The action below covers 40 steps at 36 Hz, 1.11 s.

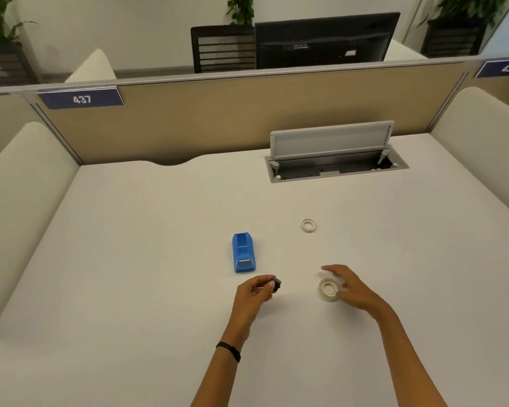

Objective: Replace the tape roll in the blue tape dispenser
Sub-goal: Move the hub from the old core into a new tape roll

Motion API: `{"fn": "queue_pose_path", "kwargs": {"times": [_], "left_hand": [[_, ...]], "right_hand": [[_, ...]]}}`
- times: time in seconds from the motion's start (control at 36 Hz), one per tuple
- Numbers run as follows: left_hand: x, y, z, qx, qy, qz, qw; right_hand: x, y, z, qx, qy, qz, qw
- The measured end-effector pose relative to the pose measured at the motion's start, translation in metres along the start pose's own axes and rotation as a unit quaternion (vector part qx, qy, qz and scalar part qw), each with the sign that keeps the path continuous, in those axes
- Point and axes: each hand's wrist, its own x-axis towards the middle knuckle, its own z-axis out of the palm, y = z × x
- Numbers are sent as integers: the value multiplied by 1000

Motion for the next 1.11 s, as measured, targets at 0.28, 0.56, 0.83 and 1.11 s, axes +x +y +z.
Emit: {"fn": "queue_pose_path", "kwargs": {"times": [0.28, 0.56, 0.83, 1.11], "left_hand": [[-17, 4, 2, 0, 2, 19, 1000], [-22, 3, 7, 10, 8, 32, 999], [-28, 9, 12, 4, 21, 44, 999], [-32, 15, 12, -15, 36, 52, 998]], "right_hand": [[-13, -4, 21, -180, 31, -14, 983], [-36, -49, 32, 118, 107, -52, 986], [-39, -89, 42, 110, 85, -121, 983], [-39, -102, 54, 101, 90, -170, 976]]}}
